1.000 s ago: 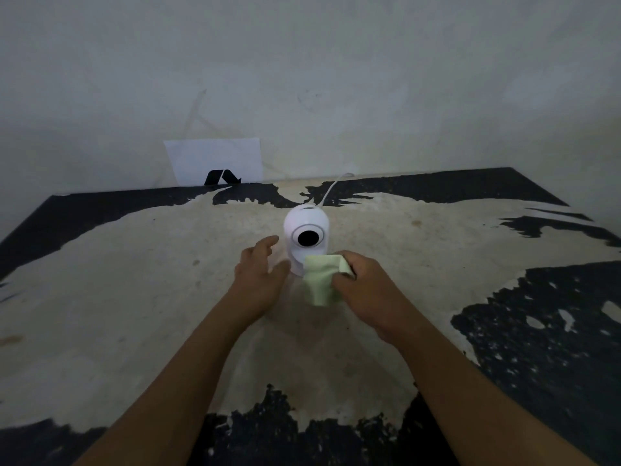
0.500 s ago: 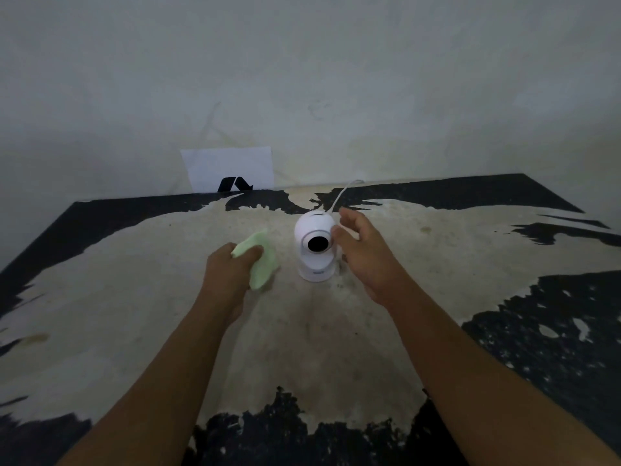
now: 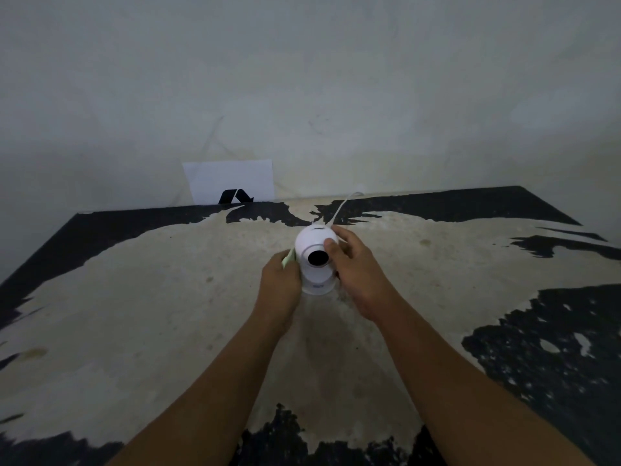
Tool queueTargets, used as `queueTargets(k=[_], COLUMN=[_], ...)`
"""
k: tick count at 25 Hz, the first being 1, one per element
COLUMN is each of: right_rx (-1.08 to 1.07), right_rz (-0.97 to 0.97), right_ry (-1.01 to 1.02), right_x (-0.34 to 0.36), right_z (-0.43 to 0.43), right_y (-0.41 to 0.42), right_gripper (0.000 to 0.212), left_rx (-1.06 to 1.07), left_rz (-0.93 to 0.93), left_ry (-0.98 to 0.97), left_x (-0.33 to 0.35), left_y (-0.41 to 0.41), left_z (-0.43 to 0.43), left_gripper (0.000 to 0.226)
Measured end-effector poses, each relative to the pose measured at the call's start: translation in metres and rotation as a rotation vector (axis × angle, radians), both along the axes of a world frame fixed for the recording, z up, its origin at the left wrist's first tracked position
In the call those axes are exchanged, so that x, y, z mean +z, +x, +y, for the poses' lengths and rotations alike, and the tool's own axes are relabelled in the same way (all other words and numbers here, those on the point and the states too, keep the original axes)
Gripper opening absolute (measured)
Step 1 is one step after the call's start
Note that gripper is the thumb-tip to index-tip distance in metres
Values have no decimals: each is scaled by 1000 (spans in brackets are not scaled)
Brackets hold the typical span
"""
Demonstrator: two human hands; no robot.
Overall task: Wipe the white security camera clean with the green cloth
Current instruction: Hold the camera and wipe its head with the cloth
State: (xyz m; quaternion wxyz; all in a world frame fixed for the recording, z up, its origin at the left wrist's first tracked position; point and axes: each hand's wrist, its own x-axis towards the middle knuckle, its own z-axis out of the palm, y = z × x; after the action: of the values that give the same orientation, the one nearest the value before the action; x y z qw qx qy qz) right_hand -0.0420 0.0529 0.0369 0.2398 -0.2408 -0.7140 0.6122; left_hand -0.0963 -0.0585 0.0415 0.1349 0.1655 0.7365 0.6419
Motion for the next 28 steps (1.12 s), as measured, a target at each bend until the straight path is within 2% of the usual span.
queueTargets(k=[2, 4, 9, 11, 13, 16, 18, 20, 24, 28], right_rx=[-6, -4, -30, -28, -27, -23, -18, -17, -28, -29], right_rz=[0, -3, -21, -19, -17, -26, -26, -32, -36, -38], right_ry=[18, 28, 22, -3, -13, -2, -5, -15, 9, 80], right_x=[-1, -1, -1, -1, -1, -1, -2, -1, 1, 2], right_z=[0, -1, -2, -1, 0, 1, 0, 1, -1, -1], right_y=[-1, -1, -2, -2, -3, -3, -3, -3, -2, 1], right_gripper=[47, 50, 46, 45, 45, 47, 46, 44, 44, 46], left_rx=[-16, -39, -197, -209, -137, -103, -149, -171, -240, -107], left_rz=[29, 83, 347, 347, 308, 417, 436, 374, 413, 354], left_ry=[75, 56, -335, -390, -301, -253, -298, -323, -554, -292], left_x=[12, 23, -15, -22, -11, 11, 19, 12, -19, 3], left_y=[-5, -11, -7, -2, 0, 0, 1, -4, -12, -6], left_z=[5, 10, 7, 5, 8, 13, 13, 12, 4, 8], left_gripper=[35, 41, 46, 53, 53, 54, 59, 57, 46, 43])
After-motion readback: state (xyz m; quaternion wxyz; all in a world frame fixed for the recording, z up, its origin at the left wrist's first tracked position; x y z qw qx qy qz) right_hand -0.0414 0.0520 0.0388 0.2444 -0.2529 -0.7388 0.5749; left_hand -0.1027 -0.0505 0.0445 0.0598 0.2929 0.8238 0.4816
